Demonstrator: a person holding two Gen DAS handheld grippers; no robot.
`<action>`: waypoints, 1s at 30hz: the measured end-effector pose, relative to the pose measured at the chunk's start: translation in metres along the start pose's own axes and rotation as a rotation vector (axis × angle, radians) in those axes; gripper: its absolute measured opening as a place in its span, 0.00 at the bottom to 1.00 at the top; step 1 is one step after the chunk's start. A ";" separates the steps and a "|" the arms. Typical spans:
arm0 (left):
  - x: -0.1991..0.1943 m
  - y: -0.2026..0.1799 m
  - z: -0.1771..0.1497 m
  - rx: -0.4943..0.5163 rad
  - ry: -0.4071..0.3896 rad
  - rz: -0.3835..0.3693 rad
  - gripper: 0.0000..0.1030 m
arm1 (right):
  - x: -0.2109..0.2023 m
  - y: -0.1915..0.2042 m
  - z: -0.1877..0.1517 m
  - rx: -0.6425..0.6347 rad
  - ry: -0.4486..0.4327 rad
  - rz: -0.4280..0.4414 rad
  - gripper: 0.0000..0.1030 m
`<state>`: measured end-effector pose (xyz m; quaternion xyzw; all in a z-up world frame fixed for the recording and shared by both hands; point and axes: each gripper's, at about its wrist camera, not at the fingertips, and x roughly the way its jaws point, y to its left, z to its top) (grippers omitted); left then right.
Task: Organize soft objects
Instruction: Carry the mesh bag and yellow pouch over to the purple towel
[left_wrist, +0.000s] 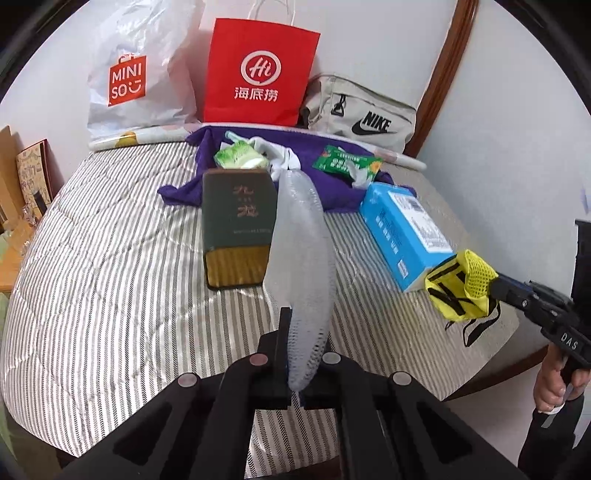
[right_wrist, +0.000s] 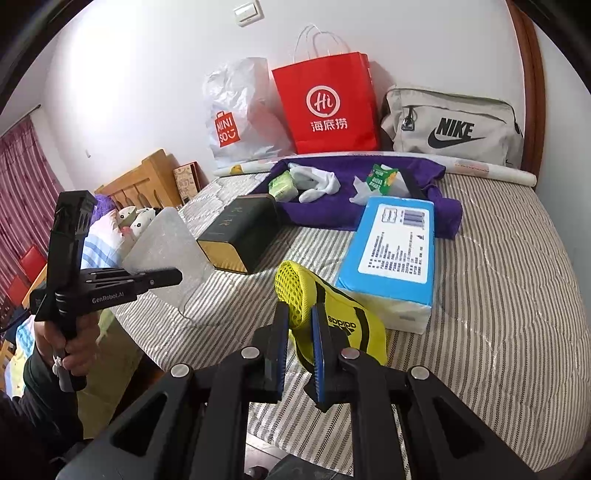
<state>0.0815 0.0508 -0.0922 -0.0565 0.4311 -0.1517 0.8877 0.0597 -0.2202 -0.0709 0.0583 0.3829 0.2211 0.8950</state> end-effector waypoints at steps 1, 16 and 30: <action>-0.002 0.000 0.002 0.000 -0.002 -0.006 0.03 | -0.002 0.000 0.002 0.001 -0.003 0.007 0.12; -0.019 -0.004 0.054 0.004 -0.063 0.031 0.03 | -0.022 0.007 0.059 -0.038 -0.093 0.054 0.12; 0.009 0.000 0.109 -0.009 -0.041 0.056 0.03 | 0.012 -0.017 0.118 -0.041 -0.112 0.024 0.12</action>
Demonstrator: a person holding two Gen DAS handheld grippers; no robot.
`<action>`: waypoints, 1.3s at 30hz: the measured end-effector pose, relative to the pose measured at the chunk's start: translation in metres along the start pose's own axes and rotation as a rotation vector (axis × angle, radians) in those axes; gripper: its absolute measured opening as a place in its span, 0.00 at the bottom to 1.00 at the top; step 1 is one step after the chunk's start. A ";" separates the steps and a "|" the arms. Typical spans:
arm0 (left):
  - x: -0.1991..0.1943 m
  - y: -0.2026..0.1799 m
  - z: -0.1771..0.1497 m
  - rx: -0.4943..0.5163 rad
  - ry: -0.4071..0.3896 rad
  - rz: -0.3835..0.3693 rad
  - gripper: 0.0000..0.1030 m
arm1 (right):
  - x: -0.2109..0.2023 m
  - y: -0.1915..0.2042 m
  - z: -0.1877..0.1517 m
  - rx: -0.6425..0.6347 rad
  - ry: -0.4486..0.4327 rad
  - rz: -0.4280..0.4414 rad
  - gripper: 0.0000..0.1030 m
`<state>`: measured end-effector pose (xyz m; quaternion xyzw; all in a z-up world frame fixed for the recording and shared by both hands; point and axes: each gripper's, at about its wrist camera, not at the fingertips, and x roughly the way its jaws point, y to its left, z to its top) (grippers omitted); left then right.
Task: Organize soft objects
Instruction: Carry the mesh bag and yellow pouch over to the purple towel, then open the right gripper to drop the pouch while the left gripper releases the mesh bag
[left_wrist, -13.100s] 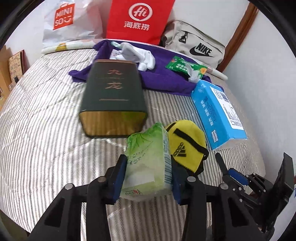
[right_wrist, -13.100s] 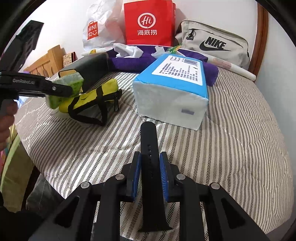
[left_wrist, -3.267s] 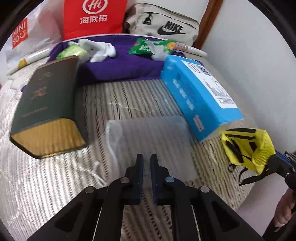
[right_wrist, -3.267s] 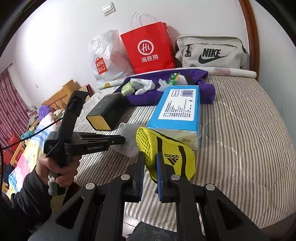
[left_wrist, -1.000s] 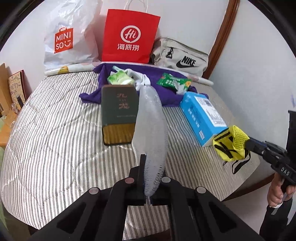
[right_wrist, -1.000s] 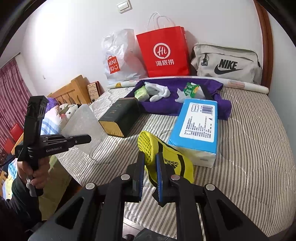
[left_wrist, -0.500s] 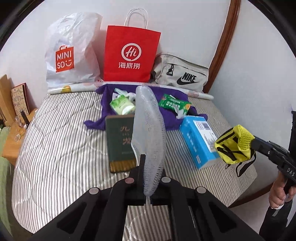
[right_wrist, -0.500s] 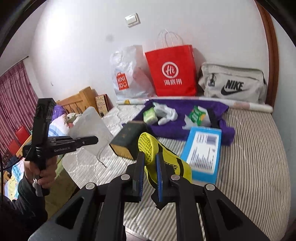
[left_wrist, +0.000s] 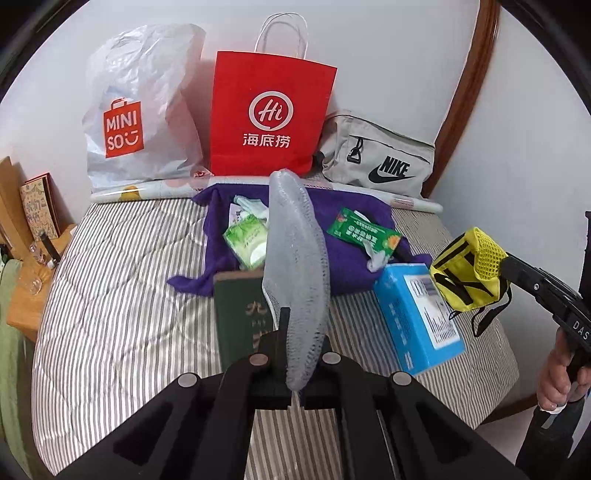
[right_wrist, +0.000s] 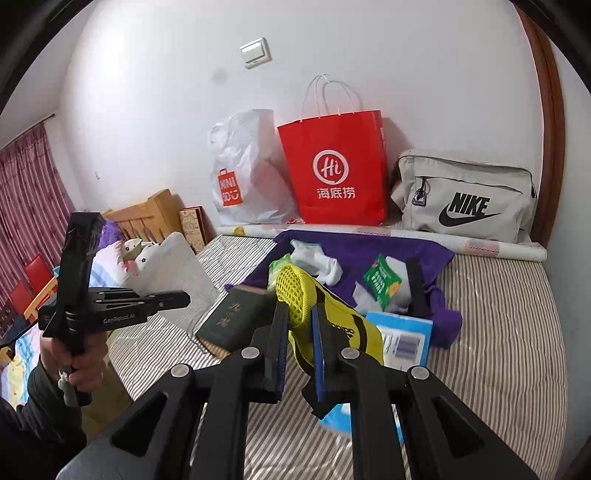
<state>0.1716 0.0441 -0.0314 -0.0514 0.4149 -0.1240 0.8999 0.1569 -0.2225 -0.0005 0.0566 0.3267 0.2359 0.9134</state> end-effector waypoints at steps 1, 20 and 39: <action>0.003 0.000 0.004 0.000 0.002 0.002 0.03 | 0.005 -0.002 0.005 -0.003 0.001 -0.007 0.12; 0.070 0.008 0.072 0.022 0.045 0.010 0.03 | 0.077 -0.050 0.066 -0.046 -0.013 -0.095 0.12; 0.172 0.020 0.109 0.048 0.164 0.101 0.03 | 0.168 -0.102 0.073 -0.031 0.079 -0.132 0.12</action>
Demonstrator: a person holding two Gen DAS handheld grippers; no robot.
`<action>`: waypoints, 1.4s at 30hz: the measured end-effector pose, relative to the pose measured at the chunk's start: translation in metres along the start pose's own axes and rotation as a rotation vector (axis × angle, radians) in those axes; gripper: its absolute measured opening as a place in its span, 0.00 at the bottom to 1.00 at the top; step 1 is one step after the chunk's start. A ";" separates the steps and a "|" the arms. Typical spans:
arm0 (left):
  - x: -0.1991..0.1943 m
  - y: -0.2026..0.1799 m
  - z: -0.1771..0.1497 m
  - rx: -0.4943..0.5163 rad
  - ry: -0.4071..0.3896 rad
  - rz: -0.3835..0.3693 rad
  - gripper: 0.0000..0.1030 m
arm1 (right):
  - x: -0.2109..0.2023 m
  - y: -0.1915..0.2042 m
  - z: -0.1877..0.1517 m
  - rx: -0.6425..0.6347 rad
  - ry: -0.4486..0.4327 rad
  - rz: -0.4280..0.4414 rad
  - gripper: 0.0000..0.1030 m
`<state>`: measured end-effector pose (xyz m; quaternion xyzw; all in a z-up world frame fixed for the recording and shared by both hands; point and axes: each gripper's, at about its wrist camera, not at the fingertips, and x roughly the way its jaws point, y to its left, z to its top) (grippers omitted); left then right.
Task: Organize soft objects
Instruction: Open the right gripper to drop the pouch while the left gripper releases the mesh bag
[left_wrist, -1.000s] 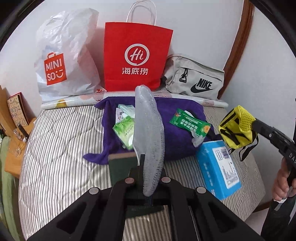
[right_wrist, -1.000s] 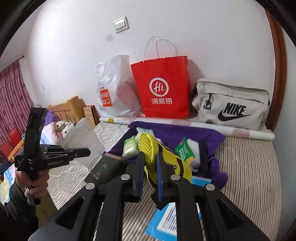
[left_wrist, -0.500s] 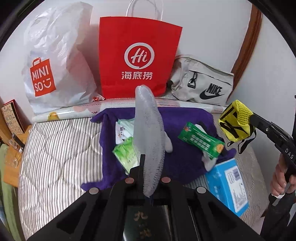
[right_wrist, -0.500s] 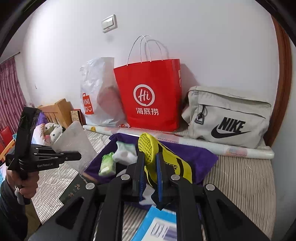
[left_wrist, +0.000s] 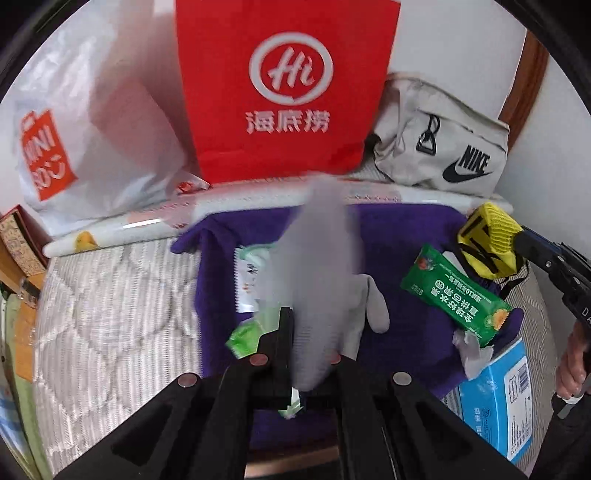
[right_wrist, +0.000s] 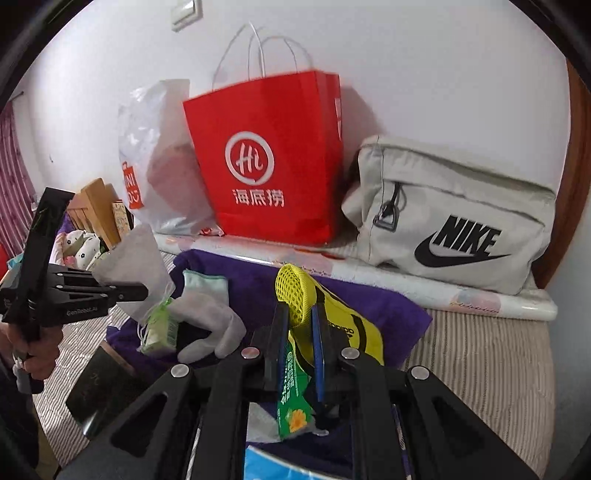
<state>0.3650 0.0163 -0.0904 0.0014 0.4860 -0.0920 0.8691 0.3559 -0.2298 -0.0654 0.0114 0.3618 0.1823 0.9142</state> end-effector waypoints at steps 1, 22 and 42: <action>0.006 -0.002 0.000 0.005 0.009 -0.009 0.03 | 0.005 -0.001 -0.001 0.004 0.010 0.003 0.12; 0.015 -0.006 0.003 0.002 0.058 -0.143 0.36 | 0.035 0.010 -0.007 0.020 0.094 0.127 0.24; -0.045 -0.016 -0.028 -0.025 0.027 -0.137 0.59 | -0.038 0.031 -0.019 0.039 0.028 0.071 0.70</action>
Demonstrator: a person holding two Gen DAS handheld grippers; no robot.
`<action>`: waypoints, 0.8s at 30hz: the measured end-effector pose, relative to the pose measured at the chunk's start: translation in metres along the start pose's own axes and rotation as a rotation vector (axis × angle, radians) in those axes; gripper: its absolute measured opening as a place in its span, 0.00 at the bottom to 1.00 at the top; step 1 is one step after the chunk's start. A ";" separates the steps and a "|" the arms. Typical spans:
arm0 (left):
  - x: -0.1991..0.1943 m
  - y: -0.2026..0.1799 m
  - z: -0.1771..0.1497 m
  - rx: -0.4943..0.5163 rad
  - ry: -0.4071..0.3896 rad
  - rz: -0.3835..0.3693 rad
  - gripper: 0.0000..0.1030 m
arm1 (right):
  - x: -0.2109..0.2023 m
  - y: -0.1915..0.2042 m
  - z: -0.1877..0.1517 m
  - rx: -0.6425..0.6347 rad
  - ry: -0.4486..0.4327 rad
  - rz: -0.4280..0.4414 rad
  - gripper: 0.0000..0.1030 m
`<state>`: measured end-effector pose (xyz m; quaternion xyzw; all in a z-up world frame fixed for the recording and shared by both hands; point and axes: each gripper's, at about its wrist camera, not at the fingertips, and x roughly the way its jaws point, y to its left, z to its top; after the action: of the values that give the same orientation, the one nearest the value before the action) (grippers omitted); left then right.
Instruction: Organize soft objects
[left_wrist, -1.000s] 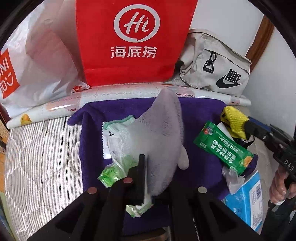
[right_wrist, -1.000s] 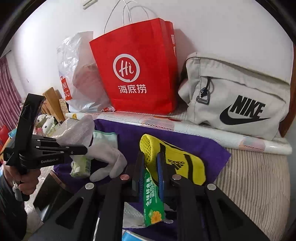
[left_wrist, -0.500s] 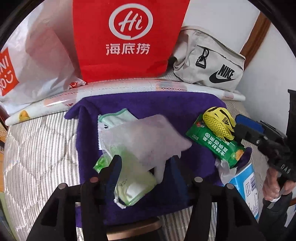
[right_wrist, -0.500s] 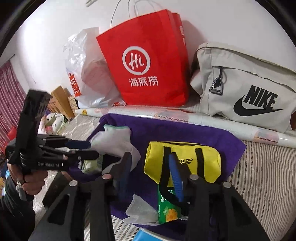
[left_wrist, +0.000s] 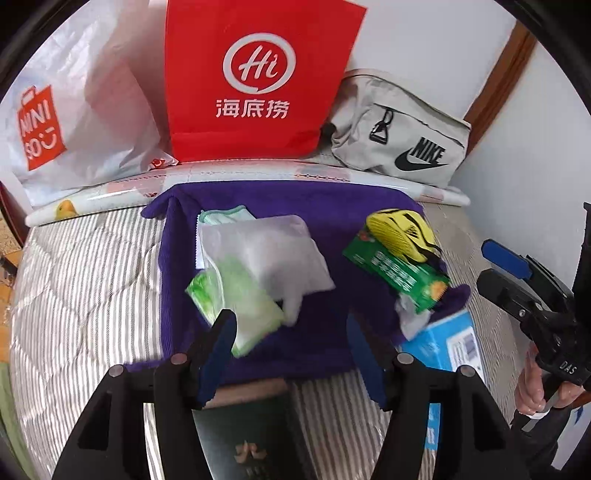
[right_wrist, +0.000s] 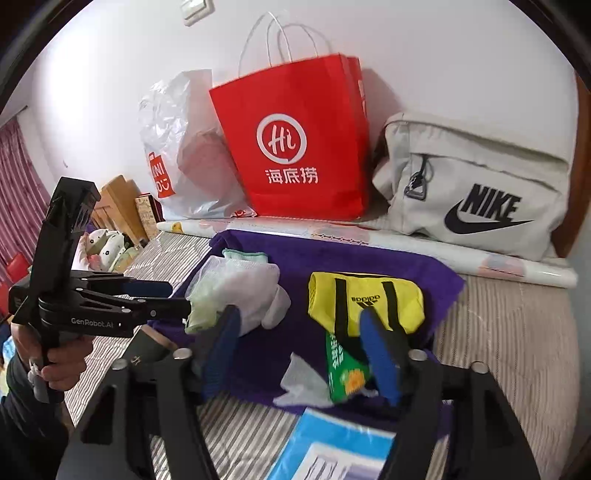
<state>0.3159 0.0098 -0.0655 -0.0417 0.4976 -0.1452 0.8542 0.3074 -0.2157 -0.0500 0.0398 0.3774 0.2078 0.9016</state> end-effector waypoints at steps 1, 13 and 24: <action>-0.006 -0.003 -0.004 0.003 -0.005 0.000 0.62 | -0.004 0.001 -0.001 0.007 -0.003 -0.005 0.73; -0.091 -0.033 -0.058 -0.003 -0.125 0.036 0.88 | -0.087 0.028 -0.030 0.092 -0.044 -0.099 0.93; -0.147 -0.062 -0.122 0.002 -0.202 0.090 0.96 | -0.156 0.066 -0.072 0.137 -0.036 -0.156 1.00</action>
<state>0.1302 0.0022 0.0096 -0.0329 0.4102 -0.1023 0.9057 0.1363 -0.2246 0.0174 0.0753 0.3763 0.1099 0.9169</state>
